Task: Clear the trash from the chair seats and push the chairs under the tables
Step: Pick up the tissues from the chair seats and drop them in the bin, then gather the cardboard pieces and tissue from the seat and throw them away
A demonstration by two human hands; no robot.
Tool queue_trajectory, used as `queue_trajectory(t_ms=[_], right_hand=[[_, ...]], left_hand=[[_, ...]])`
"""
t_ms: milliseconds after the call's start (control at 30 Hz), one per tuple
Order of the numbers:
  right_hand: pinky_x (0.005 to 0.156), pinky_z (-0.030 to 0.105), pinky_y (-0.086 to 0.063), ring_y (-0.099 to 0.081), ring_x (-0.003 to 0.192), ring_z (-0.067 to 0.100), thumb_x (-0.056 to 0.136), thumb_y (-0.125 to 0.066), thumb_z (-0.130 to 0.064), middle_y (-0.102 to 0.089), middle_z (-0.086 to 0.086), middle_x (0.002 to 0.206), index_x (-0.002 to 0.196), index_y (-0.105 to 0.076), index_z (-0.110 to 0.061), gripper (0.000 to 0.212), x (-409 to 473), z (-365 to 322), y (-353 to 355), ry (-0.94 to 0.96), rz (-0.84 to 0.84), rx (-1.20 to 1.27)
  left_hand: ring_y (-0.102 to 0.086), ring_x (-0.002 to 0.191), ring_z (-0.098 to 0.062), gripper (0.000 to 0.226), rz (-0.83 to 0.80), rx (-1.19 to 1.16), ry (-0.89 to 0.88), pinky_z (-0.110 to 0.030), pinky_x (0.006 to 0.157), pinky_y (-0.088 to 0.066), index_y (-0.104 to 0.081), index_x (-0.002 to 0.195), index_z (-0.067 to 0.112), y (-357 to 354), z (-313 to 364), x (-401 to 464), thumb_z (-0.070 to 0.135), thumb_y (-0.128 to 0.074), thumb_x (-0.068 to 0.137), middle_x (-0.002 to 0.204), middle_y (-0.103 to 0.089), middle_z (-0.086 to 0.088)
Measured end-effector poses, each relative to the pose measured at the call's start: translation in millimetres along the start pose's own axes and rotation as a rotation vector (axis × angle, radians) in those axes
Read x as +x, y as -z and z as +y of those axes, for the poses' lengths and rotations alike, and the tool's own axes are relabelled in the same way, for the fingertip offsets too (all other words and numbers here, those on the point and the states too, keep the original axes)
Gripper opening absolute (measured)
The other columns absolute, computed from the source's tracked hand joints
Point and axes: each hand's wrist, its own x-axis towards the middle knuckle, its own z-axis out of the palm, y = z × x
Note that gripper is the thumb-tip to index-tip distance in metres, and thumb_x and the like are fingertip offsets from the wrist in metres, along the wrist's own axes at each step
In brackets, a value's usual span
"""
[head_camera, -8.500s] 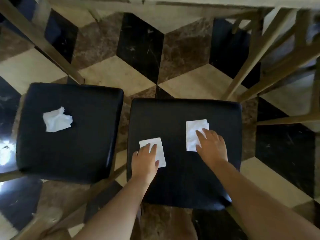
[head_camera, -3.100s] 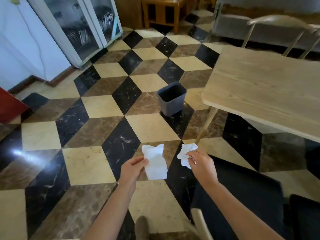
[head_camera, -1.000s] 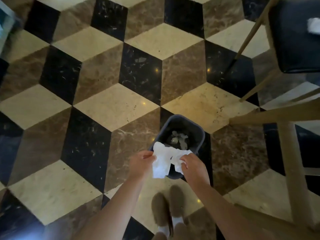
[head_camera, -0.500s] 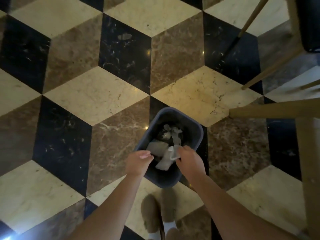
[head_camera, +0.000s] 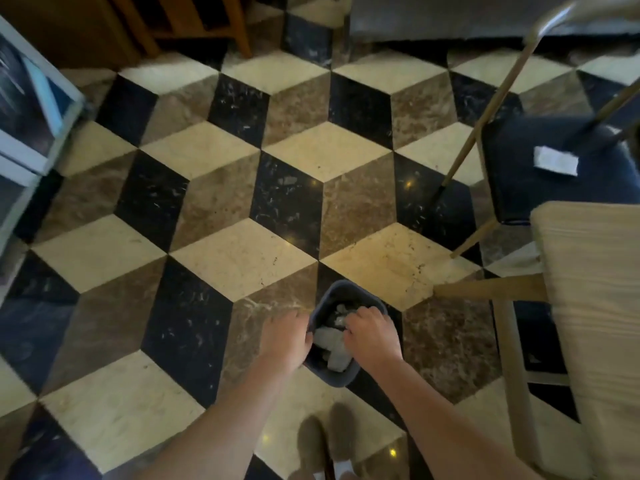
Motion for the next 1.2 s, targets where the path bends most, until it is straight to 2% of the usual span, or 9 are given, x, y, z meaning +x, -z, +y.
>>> queue_trajectory(t_ms=[133,300,400,533,767,967,1200], right_hand=[[0.096,0.038,-0.041,-0.047,0.115,0.023,0.096,-0.043,-0.031,-0.056,0.004,0.124,0.120,-0.054,-0.019,0.029,-25.2,-30.1,63.8,-0.014,0.180,0.071],[0.093,0.037,-0.041,-0.049,0.112,0.022,0.093,-0.045,-0.030,-0.058,0.003,0.121,0.115,-0.056,-0.018,0.027,-39.5,-71.2,117.0,0.035,0.327,0.061],[0.096,0.037,-0.039,-0.047,0.114,0.021,0.091,-0.046,-0.031,-0.056,0.002,0.123,0.116,-0.055,-0.020,0.028,-29.5,-97.0,132.9,0.075,0.349,0.048],[0.098,0.038,-0.037,-0.046,0.116,0.021,0.090,-0.046,-0.032,-0.054,0.002,0.126,0.121,-0.053,-0.021,0.033,0.6,-132.7,144.7,0.102,0.370,0.048],[0.105,0.037,-0.033,-0.040,0.126,0.018,0.093,-0.045,-0.039,-0.049,-0.002,0.135,0.130,-0.046,-0.026,0.039,89.8,-194.8,171.9,0.031,0.384,0.064],[0.105,0.038,-0.035,-0.042,0.125,0.018,0.092,-0.047,-0.043,-0.050,-0.003,0.134,0.131,-0.044,-0.028,0.042,167.5,-249.4,217.8,-0.122,0.426,0.119],[0.104,0.040,-0.037,-0.045,0.123,0.019,0.090,-0.051,-0.044,-0.053,-0.004,0.132,0.126,-0.050,-0.029,0.038,230.6,-245.6,261.6,-0.244,0.522,0.144]], left_hand=[[-0.056,0.107,-0.021,0.030,0.174,0.075,-0.037,-0.036,0.093,-0.040,-0.052,0.119,0.020,63.6,-6.2,-38.8,0.032,-0.046,0.092,0.115,-0.062,-0.001],[-0.057,0.103,-0.022,0.030,0.383,0.049,0.032,-0.039,0.093,-0.041,-0.055,0.116,0.020,104.7,-24.5,-77.7,0.033,-0.048,0.091,0.108,-0.064,-0.001],[-0.057,0.102,-0.021,0.033,0.472,0.033,0.080,-0.041,0.094,-0.041,-0.053,0.117,0.021,113.5,-47.2,-82.9,0.037,-0.051,0.088,0.107,-0.064,-0.001],[-0.056,0.104,-0.019,0.035,0.545,-0.005,0.143,-0.037,0.090,-0.043,-0.051,0.119,0.022,133.1,-87.2,-66.8,0.040,-0.052,0.088,0.112,-0.062,0.001],[-0.051,0.117,-0.019,0.043,0.558,-0.016,0.064,-0.038,0.099,-0.039,-0.045,0.130,0.021,192.1,-180.9,-5.0,0.043,-0.042,0.093,0.128,-0.057,-0.001],[-0.047,0.124,-0.017,0.047,0.546,0.052,-0.056,-0.038,0.107,-0.033,-0.043,0.133,0.022,279.1,-258.0,54.1,0.045,-0.045,0.092,0.134,-0.053,0.001],[-0.050,0.122,-0.015,0.047,0.523,0.087,-0.199,-0.034,0.103,-0.037,-0.046,0.132,0.024,341.6,-266.0,146.8,0.047,-0.046,0.091,0.132,-0.056,0.002]])
